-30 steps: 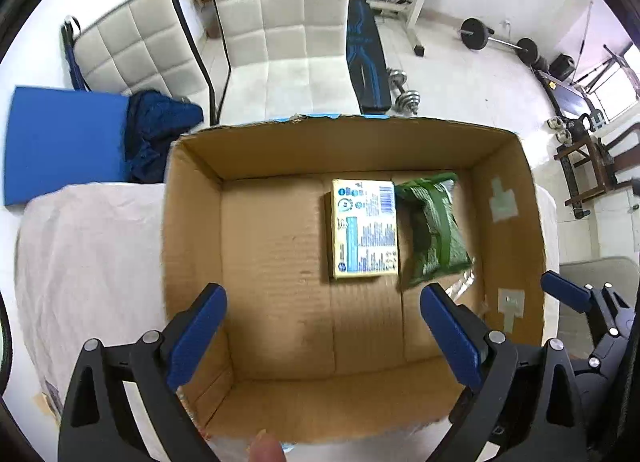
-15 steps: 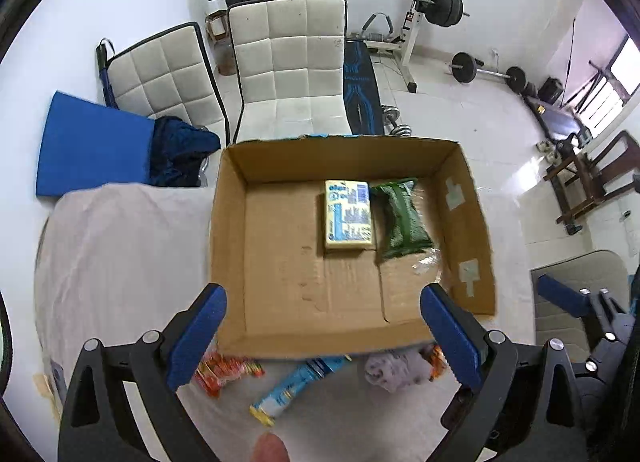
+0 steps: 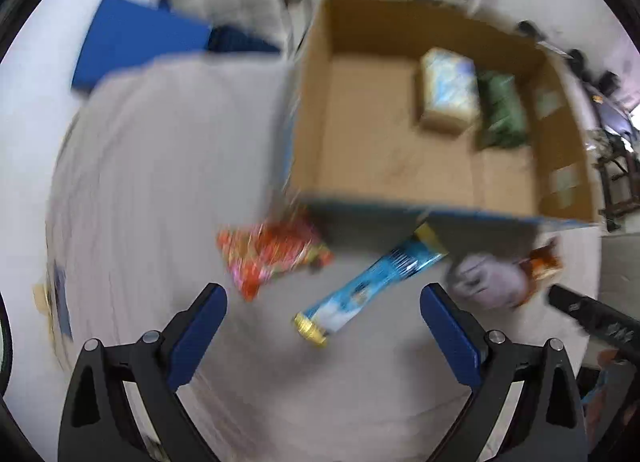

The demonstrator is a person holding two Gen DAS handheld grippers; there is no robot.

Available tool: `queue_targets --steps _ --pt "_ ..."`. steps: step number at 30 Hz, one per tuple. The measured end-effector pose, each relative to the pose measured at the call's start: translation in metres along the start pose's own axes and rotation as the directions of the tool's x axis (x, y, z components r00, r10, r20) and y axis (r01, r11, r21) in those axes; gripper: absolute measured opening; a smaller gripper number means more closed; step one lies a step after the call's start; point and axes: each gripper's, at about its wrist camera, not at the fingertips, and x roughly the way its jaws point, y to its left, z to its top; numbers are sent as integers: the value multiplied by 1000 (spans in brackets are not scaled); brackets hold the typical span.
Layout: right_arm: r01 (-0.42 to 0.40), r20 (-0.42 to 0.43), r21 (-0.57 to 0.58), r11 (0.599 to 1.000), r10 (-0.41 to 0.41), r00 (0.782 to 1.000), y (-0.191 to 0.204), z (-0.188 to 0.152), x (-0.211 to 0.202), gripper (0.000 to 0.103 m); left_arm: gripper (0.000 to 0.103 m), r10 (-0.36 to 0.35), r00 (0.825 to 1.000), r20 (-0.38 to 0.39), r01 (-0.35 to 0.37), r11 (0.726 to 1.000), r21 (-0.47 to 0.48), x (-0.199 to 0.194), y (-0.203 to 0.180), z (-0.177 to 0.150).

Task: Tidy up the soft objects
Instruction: 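Grasp the red-orange snack bag with left tool while right tool grasps lilac sock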

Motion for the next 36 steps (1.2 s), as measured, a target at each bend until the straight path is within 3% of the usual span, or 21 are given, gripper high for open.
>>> queue_targets --steps 2,6,10,13,15,16,19,20,24,27,29,31,36 --pt "-18 -25 90 996 21 999 -14 -2 17 103 99 -26 998 -55 21 996 -85 24 16 -6" --pt "-155 -70 288 945 183 981 -27 -13 47 103 99 -115 983 -146 71 957 -280 63 49 -24" --pt "-258 -46 486 835 319 946 -27 -21 74 103 99 -124 979 -161 55 923 -380 76 74 -33" --pt "-282 -6 598 750 356 934 -26 -24 91 102 99 -125 980 -158 45 900 -434 79 89 -34" --pt "-271 -1 624 733 348 938 -24 -23 101 95 99 -140 979 -149 57 888 -456 83 94 -32" --pt "-279 21 634 721 345 938 -23 -23 103 85 99 -139 979 -151 55 886 -460 85 95 -30" --pt "-269 26 620 737 323 946 -21 -23 103 58 99 -123 981 -153 45 901 -432 93 91 -20" --pt "-268 15 608 747 326 945 -21 -24 103 55 99 -109 981 -159 35 912 -410 95 89 -17" --pt "-229 -65 510 829 303 951 -21 -29 99 44 99 -40 989 -144 -2 959 -284 95 80 -6" --pt "-157 -145 343 926 217 965 -4 -36 95 43 99 15 991 -135 -32 991 -127 94 63 -1" --pt "-84 -181 200 976 121 976 13 -40 95 43 99 56 990 -132 -60 998 -32 95 51 -1" --pt "-1 -195 33 999 7 981 34 -48 99 43 99 99 988 -122 -89 993 82 98 37 -3" --pt "73 -171 -86 994 -86 982 66 -51 100 48 99 230 969 -87 -188 921 341 113 3 -3"
